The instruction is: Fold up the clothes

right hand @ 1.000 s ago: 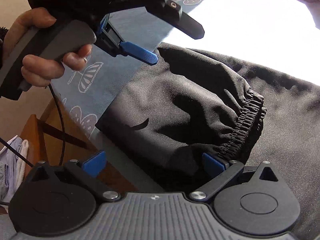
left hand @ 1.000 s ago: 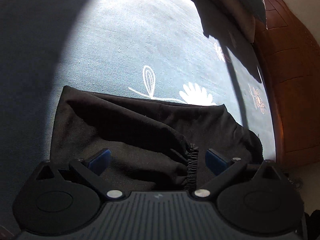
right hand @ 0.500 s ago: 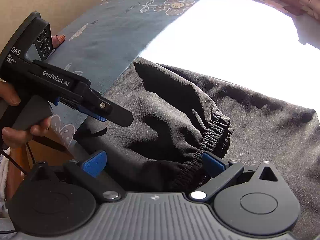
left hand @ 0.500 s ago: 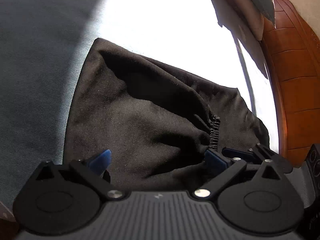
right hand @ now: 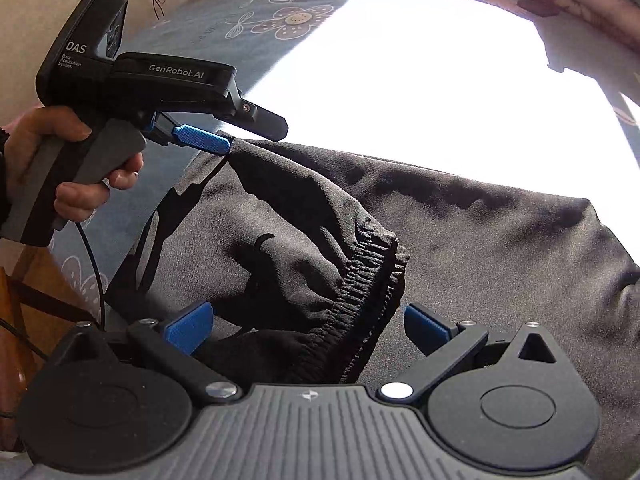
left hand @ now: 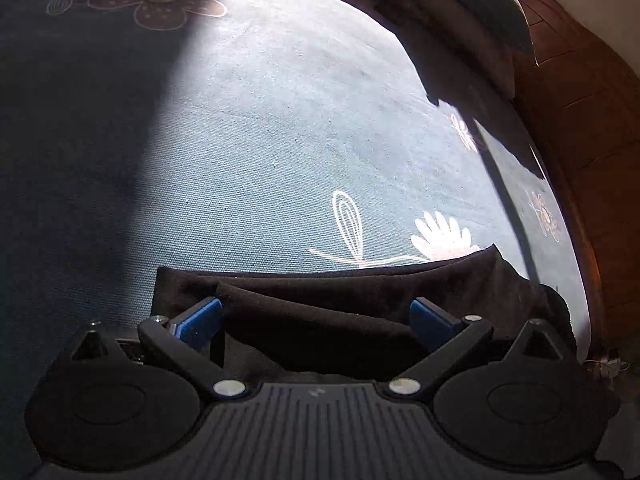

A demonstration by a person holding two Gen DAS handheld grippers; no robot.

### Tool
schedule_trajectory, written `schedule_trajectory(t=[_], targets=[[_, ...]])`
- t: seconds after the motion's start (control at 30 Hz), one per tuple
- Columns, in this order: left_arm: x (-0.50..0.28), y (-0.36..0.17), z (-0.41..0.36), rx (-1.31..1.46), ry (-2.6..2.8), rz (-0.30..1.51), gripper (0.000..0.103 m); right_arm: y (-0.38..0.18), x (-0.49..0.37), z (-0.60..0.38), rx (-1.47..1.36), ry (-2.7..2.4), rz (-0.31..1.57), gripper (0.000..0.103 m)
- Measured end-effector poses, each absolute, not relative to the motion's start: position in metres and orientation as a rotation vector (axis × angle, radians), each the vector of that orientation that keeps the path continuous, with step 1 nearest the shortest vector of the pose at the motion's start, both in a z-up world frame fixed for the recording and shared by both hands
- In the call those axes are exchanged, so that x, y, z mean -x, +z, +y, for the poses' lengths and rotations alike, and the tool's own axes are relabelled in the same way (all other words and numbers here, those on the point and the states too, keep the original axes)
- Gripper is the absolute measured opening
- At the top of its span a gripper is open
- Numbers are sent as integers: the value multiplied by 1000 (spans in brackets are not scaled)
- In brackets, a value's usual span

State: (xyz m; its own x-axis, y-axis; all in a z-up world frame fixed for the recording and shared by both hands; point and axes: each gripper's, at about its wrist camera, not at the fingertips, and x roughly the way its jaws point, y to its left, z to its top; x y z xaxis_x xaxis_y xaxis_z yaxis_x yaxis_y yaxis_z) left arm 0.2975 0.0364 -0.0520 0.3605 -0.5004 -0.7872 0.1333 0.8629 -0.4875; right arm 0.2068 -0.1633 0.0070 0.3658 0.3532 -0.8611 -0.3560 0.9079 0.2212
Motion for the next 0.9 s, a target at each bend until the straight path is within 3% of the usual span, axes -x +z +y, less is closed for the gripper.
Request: schedule_trajectory(t=[0.27,0.7,0.9], targets=[[-281,-26,-8,262,-505,1105,100,2,-201,-200,-13,349,1119,103],[-303,-34,-156,222,-762,1120,100,-19,-181,-304,-139,24,1128,103],[-317,-62,-233,140,-851,1118,100,-23,-166,-348,-212,-46,1122,103]])
